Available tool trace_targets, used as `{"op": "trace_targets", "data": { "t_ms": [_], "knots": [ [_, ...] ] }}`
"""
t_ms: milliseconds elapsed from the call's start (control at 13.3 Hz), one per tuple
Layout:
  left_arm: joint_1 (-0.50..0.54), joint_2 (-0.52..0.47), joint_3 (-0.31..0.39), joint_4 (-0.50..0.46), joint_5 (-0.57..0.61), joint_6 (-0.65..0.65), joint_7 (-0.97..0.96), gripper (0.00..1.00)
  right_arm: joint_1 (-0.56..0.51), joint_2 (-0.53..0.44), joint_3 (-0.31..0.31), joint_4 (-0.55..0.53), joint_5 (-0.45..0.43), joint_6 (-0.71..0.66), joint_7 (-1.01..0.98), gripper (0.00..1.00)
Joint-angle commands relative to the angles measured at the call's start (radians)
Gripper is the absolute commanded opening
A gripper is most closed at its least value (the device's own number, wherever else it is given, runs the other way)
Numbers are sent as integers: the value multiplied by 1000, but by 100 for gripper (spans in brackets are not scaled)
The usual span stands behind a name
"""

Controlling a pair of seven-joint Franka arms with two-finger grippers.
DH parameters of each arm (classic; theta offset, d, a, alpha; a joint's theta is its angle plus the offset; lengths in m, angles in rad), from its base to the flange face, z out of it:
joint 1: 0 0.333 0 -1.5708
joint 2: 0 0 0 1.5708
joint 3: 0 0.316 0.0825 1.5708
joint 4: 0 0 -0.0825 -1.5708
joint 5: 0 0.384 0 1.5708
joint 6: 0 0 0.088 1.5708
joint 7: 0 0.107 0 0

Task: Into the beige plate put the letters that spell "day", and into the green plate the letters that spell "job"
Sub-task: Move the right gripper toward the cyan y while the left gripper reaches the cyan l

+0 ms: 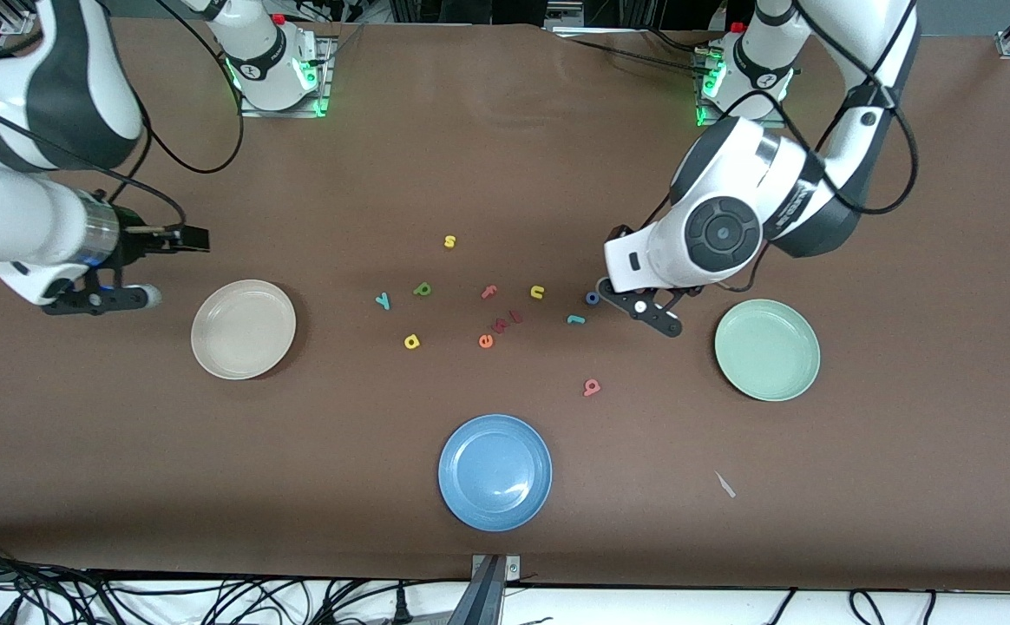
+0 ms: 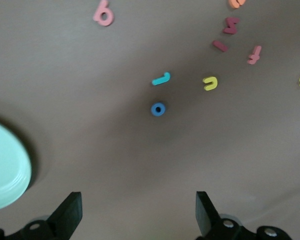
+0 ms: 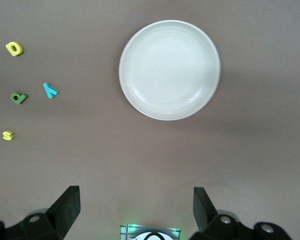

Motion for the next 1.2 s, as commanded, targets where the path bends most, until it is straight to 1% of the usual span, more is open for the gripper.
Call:
{"op": "trace_targets", "data": {
  "t_ms": [0, 75, 225, 300, 450, 599, 674, 824, 1124],
  "knots": [
    [-18, 66, 11, 35, -27, 57, 141, 100, 77, 37, -4, 28, 14, 16, 8, 100],
    [-23, 78, 11, 34, -25, 77, 175, 100, 92, 47, -4, 28, 24, 16, 9, 100],
    [-40, 84, 11, 24, -16, 111, 227, 100, 95, 74, -4, 28, 73, 19, 8, 100],
    [-41, 93, 11, 23, -14, 121, 235, 100, 97, 96, -2, 29, 76, 29, 6, 100],
    [-61, 104, 11, 17, -10, 160, 291, 100, 126, 119, -2, 28, 72, 78, -13, 100],
    [-64, 104, 11, -29, -10, 238, 348, 100, 159, 139, -2, 28, 67, 130, -44, 100],
    [-64, 107, 11, -45, -10, 277, 377, 100, 176, 154, -4, 28, 63, 155, -91, 100],
    [-66, 126, 12, -55, -5, 318, 416, 100, 183, 177, -4, 16, 61, 213, -98, 100],
    [-58, 166, 12, -62, 18, 400, 574, 100, 190, 179, -2, -47, 60, 330, -109, 100]
  ]
}}
